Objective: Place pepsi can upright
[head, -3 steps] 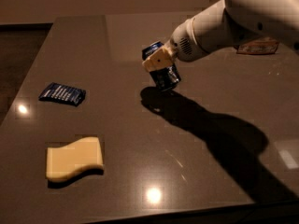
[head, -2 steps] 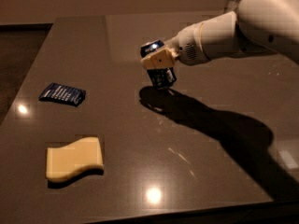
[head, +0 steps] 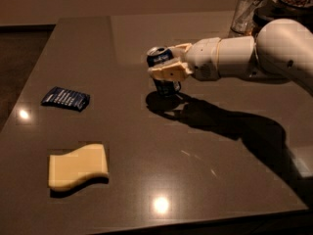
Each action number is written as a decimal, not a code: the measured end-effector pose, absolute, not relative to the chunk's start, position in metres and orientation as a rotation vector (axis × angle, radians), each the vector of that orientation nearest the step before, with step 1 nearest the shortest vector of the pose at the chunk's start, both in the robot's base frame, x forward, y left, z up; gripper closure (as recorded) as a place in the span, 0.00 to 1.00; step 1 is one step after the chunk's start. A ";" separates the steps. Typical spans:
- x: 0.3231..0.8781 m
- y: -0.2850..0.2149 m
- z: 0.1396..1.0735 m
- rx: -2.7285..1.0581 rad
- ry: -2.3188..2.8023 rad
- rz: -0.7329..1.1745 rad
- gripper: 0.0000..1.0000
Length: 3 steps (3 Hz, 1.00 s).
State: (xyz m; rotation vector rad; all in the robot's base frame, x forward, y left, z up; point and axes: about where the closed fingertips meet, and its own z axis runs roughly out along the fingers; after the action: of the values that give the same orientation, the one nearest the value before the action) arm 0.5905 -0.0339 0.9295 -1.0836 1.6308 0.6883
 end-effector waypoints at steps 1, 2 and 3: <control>0.588 -0.036 0.924 -1.111 1.519 0.644 0.82; 0.588 -0.043 0.920 -1.074 1.417 0.642 0.51; 0.589 -0.047 0.920 -1.047 1.368 0.649 0.28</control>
Offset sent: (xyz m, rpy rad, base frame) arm -0.0022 -0.0224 -0.0164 0.1358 -0.2487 0.0124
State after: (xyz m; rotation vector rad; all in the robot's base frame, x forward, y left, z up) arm 0.5888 -0.0469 0.9203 -1.0470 1.3682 0.6490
